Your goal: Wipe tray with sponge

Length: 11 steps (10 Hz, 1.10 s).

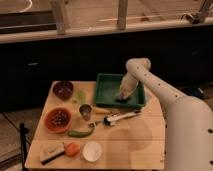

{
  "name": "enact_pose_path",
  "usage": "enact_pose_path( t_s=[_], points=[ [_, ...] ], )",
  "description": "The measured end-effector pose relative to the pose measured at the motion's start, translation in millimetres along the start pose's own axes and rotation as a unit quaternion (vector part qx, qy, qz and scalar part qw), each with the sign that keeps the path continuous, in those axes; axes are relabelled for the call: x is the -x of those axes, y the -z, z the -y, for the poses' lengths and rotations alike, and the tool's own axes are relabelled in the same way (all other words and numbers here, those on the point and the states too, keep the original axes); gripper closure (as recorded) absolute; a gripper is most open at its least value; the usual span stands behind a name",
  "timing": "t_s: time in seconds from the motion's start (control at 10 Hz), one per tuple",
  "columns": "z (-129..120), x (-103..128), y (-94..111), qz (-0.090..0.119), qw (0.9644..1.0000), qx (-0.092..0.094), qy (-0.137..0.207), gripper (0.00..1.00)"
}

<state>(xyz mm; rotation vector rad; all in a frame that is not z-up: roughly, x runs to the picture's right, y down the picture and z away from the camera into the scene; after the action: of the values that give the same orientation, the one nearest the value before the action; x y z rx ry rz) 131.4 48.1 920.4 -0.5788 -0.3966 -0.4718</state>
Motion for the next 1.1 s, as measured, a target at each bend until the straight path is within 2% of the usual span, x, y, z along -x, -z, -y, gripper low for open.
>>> enact_pose_path(
  t_s=[1.1],
  points=[
    [-0.9,0.4,-4.3,0.000,0.9995,0.004,0.030,0.97]
  ],
)
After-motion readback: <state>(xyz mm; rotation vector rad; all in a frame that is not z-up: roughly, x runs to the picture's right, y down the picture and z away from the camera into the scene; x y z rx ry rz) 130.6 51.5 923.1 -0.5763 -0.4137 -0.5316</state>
